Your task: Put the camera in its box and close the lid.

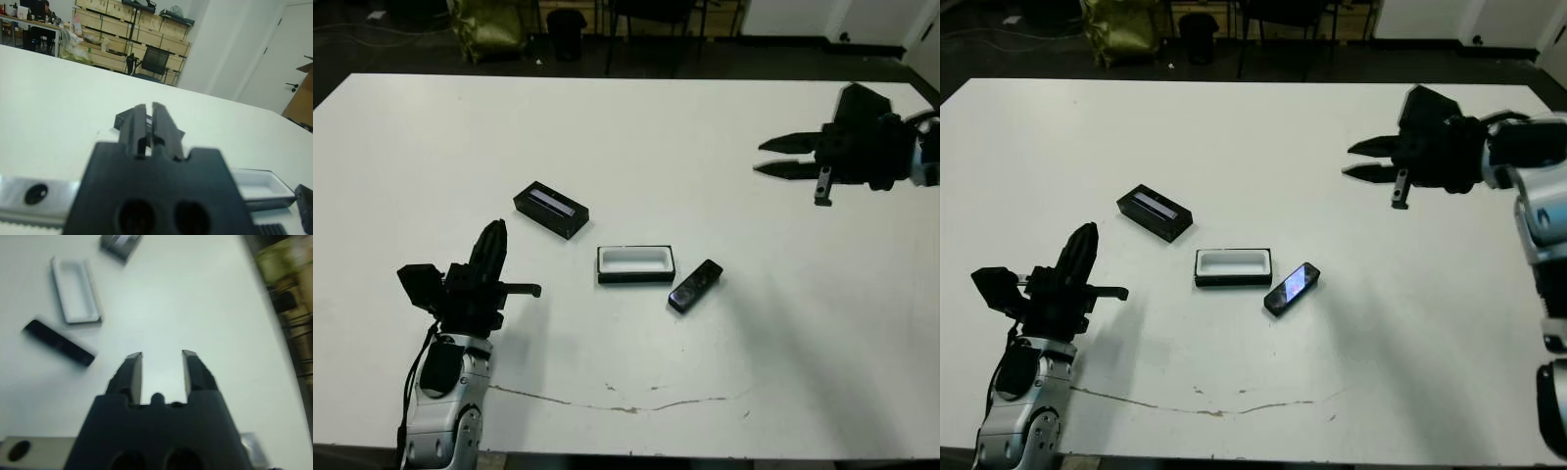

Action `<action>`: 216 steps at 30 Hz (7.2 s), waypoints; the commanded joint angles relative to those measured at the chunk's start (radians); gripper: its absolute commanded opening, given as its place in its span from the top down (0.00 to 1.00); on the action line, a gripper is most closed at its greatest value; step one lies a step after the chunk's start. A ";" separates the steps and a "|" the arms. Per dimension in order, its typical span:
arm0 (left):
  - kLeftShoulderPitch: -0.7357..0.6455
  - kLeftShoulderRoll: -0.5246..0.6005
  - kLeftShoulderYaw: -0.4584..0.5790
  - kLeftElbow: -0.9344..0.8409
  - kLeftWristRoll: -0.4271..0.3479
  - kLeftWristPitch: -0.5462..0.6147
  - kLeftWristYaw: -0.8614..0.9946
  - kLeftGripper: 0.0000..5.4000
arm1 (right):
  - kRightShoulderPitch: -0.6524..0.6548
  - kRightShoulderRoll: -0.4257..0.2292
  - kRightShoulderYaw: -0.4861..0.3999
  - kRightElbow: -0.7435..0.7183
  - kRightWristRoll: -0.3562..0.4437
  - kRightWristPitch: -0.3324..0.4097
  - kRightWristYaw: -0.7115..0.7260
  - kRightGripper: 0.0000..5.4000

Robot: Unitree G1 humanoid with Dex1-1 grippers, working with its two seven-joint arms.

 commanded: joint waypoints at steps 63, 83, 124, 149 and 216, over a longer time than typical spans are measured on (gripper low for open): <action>0.005 -0.002 -0.012 0.004 0.014 0.028 0.024 1.00 | -0.087 0.200 0.355 0.179 -0.176 -0.296 0.213 0.85; 0.011 -0.002 -0.014 0.011 0.022 0.009 0.023 1.00 | -0.151 0.219 0.450 0.266 -0.188 -0.318 0.213 0.03; 0.023 -0.014 -0.020 -0.014 0.034 0.036 0.041 1.00 | -0.064 0.322 0.328 0.438 -0.322 -0.522 0.144 0.00; 0.019 -0.014 -0.014 -0.007 0.029 0.035 0.036 1.00 | 0.020 0.302 0.258 0.346 -0.336 -0.330 0.080 0.97; 0.023 -0.016 -0.017 -0.024 0.025 0.056 0.052 1.00 | 0.161 0.267 0.126 0.039 -0.390 -0.282 -0.443 1.00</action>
